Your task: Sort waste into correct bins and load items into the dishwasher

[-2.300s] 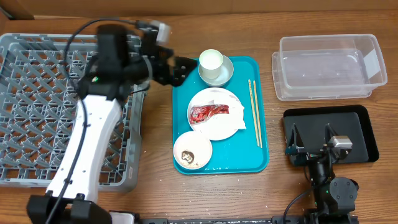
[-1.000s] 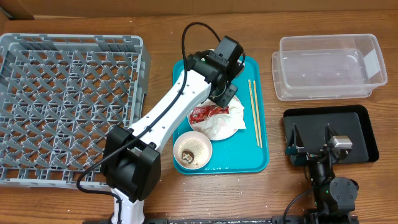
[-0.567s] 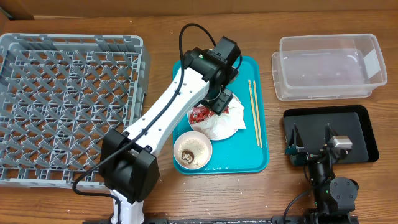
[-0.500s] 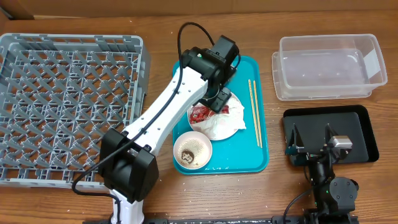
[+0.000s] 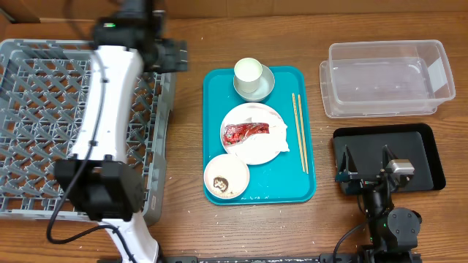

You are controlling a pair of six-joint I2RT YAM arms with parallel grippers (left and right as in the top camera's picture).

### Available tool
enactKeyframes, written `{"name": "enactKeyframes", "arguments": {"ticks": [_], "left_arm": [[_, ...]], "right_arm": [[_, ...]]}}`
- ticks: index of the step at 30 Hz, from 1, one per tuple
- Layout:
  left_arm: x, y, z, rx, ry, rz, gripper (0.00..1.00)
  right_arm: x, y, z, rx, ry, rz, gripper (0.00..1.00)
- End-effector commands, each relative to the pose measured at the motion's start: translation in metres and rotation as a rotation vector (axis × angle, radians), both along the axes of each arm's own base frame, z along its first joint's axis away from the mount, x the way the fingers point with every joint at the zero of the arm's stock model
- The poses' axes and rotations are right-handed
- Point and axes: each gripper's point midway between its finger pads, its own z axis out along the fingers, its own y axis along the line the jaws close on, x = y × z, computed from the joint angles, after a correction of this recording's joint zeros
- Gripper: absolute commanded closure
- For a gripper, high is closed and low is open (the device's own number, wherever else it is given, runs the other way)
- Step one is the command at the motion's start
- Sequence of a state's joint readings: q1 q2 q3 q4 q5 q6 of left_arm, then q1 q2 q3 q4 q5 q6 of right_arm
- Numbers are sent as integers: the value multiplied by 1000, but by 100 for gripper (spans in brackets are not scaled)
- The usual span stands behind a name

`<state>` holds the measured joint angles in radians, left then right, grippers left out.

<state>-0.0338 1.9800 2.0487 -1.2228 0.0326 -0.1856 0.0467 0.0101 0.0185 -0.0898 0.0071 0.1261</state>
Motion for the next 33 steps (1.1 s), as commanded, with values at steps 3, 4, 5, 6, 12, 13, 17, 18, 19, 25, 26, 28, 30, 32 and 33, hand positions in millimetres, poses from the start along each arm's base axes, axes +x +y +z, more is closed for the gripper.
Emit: {"name": "enactKeyframes", "arguments": {"ticks": [3, 4, 5, 6, 12, 13, 17, 18, 19, 25, 26, 28, 30, 32, 33], "left_arm": [[-3, 67, 20, -83, -45, 231, 0], [-4, 77, 21, -88, -47, 264, 0], [-5, 85, 21, -92, -49, 291, 0], [-6, 93, 21, -95, -51, 316, 0], [-10, 114, 20, -91, -51, 365, 0], [-10, 115, 20, -91, -51, 366, 0], [-9, 114, 21, -91, -54, 364, 0], [-8, 114, 21, -91, -58, 364, 0], [-8, 114, 21, -91, -61, 364, 0], [-6, 115, 22, -90, -69, 363, 0], [-6, 115, 22, -90, -69, 363, 0], [-6, 115, 22, -90, -69, 363, 0], [-6, 115, 22, -90, -69, 363, 0], [-6, 115, 22, -90, -70, 363, 0], [-6, 115, 22, -90, -69, 363, 0]], "right_arm": [[0, 0, -2, -7, -4, -1, 0], [0, 0, -2, -7, -4, -1, 0], [0, 0, -2, -7, -4, -1, 0], [0, 0, -2, -7, -4, -1, 0], [0, -1, -1, -7, -10, -11, 0], [0, 1, 7, 24, -37, 2, 0], [-7, 23, 49, 177, -189, 146, 0], [-11, 26, 63, 192, -243, 173, 0], [-16, 29, 79, 199, -309, 202, 0], [-72, 27, 178, 171, -764, 249, 0], [-78, 29, 190, 164, -795, 263, 0], [-79, 39, 212, 138, -780, 318, 0], [-67, 53, 224, 69, -700, 370, 0], [-39, 68, 233, -11, -549, 425, 0], [-24, 73, 234, -26, -468, 447, 0]]}}
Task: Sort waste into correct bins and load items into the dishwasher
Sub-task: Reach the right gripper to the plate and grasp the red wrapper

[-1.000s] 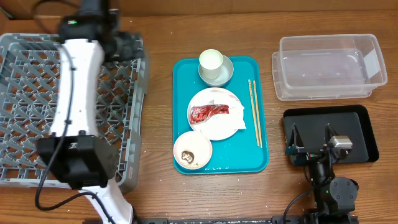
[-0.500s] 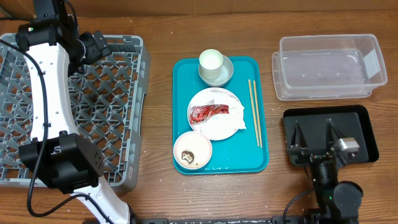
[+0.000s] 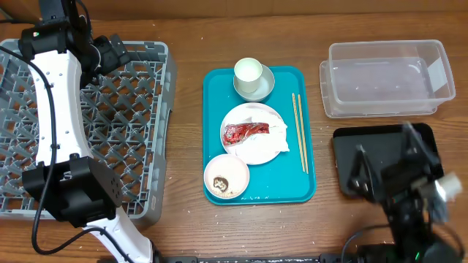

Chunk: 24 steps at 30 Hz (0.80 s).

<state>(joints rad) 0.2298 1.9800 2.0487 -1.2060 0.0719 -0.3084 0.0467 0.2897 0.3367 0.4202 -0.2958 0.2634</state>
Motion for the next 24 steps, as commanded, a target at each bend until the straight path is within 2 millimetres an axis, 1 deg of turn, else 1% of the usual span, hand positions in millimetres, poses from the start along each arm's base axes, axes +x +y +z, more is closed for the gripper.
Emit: {"name": "enactKeyframes", "arguments": {"ticks": [1, 3, 4, 6, 9, 12, 14, 16, 17, 18, 20, 22, 24], "left_arm": [[0, -1, 20, 4, -50, 6, 0], [0, -1, 20, 4, -50, 6, 0], [0, -1, 20, 4, -50, 6, 0], [0, -1, 20, 4, -50, 6, 0], [0, -2, 20, 4, -50, 5, 0], [0, -5, 20, 4, -50, -2, 0], [0, -5, 20, 4, -50, -2, 0], [0, -5, 20, 4, -50, -2, 0], [0, -5, 20, 4, -50, -2, 0], [0, -5, 20, 4, -50, -2, 0], [0, -5, 20, 4, -50, -2, 0], [0, -5, 20, 4, -50, -2, 0], [0, -5, 20, 4, -50, -2, 0]], "right_arm": [[25, 28, 28, -154, 110, 117, 0], [55, 43, 24, -179, 306, 213, 0], [65, 48, 22, -184, 378, 250, 0], [87, 68, 15, -194, 546, 374, 0], [110, 92, 1, -179, 707, 554, 0], [123, 113, -18, -58, 868, 764, 0], [137, 119, -35, 37, 974, 835, 0], [153, 124, -57, 88, 1055, 845, 0], [159, 127, -73, 98, 1103, 846, 0], [162, 129, -88, 92, 1140, 844, 0], [164, 134, -124, 45, 1226, 791, 0], [161, 135, -168, -70, 1319, 669, 0], [154, 129, -213, -254, 1413, 502, 0]]}}
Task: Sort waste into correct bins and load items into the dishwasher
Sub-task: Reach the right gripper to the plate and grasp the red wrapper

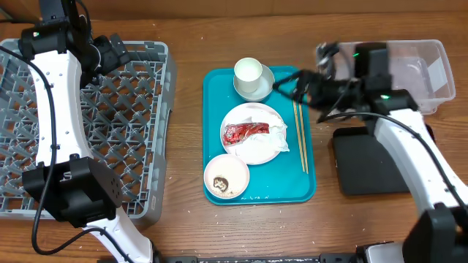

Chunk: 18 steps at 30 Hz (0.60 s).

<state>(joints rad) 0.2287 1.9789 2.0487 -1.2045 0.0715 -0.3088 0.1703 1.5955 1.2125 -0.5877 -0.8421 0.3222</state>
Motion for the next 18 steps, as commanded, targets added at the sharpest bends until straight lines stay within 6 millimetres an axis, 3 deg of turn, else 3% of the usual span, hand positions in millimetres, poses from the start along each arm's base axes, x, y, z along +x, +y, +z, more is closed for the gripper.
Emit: {"name": "enactKeyframes", "arguments": {"ticks": [1, 5, 11, 14, 18], "left_arm": [[0, -5, 19, 3, -47, -1, 0], [0, -5, 19, 3, -47, -1, 0], [0, -4, 19, 7, -47, 1, 0], [0, -4, 19, 7, -47, 1, 0], [0, -4, 19, 7, -47, 0, 0]], "right_arm": [[-2, -5, -49, -388, -116, 52, 0], [-12, 14, -82, -615, -209, 183, 3], [18, 46, -85, -761, -425, 129, 0], [18, 46, -97, -797, -409, 136, 4], [10, 40, -119, -834, -342, 171, 17]]}}
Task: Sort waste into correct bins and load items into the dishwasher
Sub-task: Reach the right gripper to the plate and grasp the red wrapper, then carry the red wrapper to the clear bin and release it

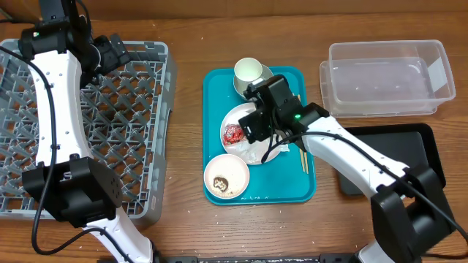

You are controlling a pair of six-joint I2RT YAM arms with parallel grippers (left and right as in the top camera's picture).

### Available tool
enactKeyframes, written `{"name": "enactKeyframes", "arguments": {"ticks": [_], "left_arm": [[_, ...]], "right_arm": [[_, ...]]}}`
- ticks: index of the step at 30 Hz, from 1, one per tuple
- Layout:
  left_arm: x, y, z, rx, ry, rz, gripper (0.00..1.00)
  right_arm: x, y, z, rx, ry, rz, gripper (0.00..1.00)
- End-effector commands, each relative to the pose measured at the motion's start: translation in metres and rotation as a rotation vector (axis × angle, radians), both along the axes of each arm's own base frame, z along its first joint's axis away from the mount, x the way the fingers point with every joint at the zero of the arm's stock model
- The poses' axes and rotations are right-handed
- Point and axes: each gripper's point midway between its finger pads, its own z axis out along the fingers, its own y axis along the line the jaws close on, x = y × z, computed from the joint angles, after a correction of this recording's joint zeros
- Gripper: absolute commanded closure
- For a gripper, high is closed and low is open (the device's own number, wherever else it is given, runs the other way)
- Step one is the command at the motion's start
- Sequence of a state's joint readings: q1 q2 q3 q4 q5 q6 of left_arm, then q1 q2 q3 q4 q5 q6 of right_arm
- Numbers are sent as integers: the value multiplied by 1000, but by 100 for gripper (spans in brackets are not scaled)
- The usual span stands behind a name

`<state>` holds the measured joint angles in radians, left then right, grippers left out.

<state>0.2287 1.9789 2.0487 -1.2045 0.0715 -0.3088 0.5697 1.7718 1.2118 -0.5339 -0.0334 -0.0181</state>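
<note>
On the teal tray (307,191) stand a white cup (247,71) on a saucer, a white plate (272,150) with red food scraps (233,133) and a crumpled napkin, and a small dirty bowl (226,177). My right gripper (247,130) hangs low over the plate at the red scraps; its fingers are too dark and foreshortened to read. The right arm covers most of the chopsticks (304,158). My left gripper (119,50) stands open over the far edge of the grey dish rack (110,139), holding nothing.
A clear plastic bin (384,79) sits at the back right. A black bin (409,146) lies in front of it, partly under my right arm. The rack fills the left side of the table.
My right gripper was above the tray's right edge near the cup and the chopsticks; it is now lower and further left, over the plate's red scraps. The left arm has not moved.
At first my left gripper was at the rack's right far corner and my right arm was folded over the black bin. The left gripper then stood further left over the rack's far edge and stayed. The right arm was raised, then over the tray, now at the plate.
</note>
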Motion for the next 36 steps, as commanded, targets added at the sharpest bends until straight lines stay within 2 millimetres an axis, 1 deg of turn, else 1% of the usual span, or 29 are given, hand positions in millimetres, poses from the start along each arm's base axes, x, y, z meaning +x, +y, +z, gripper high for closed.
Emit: {"name": "enactKeyframes", "arguments": {"ticks": [1, 5, 7, 8, 9, 11, 12, 14, 15, 16, 17, 20, 22, 24, 26, 29, 31, 33, 35, 36], "left_arm": [[0, -4, 19, 7, -47, 0, 0], [0, -3, 19, 7, -47, 1, 0], [0, -3, 19, 7, -47, 1, 0], [0, -3, 19, 7, -47, 1, 0], [0, -3, 19, 7, -47, 1, 0], [0, -3, 19, 7, -47, 1, 0], [0, -3, 19, 7, -47, 1, 0], [0, -3, 19, 7, -47, 1, 0], [0, -3, 19, 7, -47, 1, 0], [0, -4, 19, 7, -47, 1, 0], [0, -3, 19, 7, -47, 1, 0], [0, -3, 19, 7, -47, 1, 0], [0, -3, 19, 7, -47, 1, 0], [0, -3, 19, 7, -47, 1, 0], [0, -3, 19, 7, -47, 1, 0], [0, -3, 19, 7, -47, 1, 1], [0, -3, 19, 7, -47, 1, 0], [0, -3, 19, 7, -47, 1, 0], [0, -3, 19, 7, -47, 1, 0], [0, -3, 19, 7, -47, 1, 0]], "right_arm": [[6, -10, -11, -71, -2, -22, 20], [1, -11, -14, -77, 23, -15, 21], [-2, -8, -14, -61, 36, -4, 27], [-2, -8, -15, -61, 38, -3, 34], [-3, -9, -15, -64, 41, -4, 45], [-2, -9, -15, -66, 40, -6, 59], [-2, -9, -14, -64, 36, -6, 62], [1, -7, -12, -55, 22, -6, 75], [4, -5, -11, -48, 12, -7, 85], [6, -4, -8, -42, 3, -8, 94], [8, -2, -5, -33, -5, -14, 96], [19, 3, 12, 5, -30, -48, 96], [30, 3, 30, 13, -67, -75, 96], [41, -2, 50, 2, -115, -108, 96], [54, -13, 73, -11, -172, -175, 96], [75, -41, 112, -18, -261, -303, 96], [88, -67, 139, -8, -313, -403, 96], [99, -102, 158, 10, -349, -530, 96], [106, -141, 168, 35, -363, -671, 96], [108, -163, 169, 48, -356, -747, 96]]}}
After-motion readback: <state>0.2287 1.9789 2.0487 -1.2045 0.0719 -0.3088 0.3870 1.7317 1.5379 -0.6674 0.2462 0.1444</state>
